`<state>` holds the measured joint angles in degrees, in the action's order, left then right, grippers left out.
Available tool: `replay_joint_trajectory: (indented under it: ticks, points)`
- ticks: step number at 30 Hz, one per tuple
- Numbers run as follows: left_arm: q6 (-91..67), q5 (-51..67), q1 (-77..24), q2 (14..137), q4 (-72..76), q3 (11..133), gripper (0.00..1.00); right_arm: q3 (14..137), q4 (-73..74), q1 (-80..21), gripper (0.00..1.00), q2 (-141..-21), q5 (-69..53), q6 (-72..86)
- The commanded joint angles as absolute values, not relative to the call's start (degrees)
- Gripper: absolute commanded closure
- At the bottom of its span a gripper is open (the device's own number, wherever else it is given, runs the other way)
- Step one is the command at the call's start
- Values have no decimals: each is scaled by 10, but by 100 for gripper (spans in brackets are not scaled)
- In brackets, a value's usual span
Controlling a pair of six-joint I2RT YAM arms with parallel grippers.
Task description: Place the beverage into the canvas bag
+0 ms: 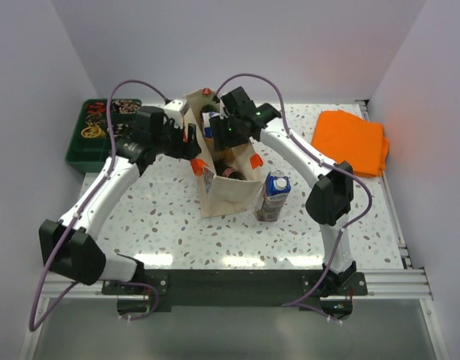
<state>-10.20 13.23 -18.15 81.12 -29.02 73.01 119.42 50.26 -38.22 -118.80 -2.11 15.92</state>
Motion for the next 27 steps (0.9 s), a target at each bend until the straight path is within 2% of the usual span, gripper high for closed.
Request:
replay_joint_trajectory:
  ticks: [1, 8, 12, 14, 17, 23, 27]
  points:
    - [-57, 128, -175, 732, -236, 698, 26, 1223, 478, -387, 46, -1168, -69, 115]
    - [-47, 96, -164, 688, -207, 705, 25, 1210, 478, -391, 45, -1127, -50, 96]
    - [-66, 60, -157, 671, -175, 711, 12, 1228, 467, -392, 41, -1085, -14, 82]
    - [-84, 38, -156, 666, -158, 713, 0, 1253, 466, -390, 36, -1060, 7, 77]
    - [-99, 2, -154, 669, -158, 725, 0, 1254, 441, -385, 27, -1021, 50, 65]
    - [-120, -64, -152, 681, -173, 733, 0, 1188, 399, -279, 24, -973, 108, 69]
    - [-106, -102, -152, 680, -160, 714, 0, 1060, 340, -151, 23, -923, 114, 82]
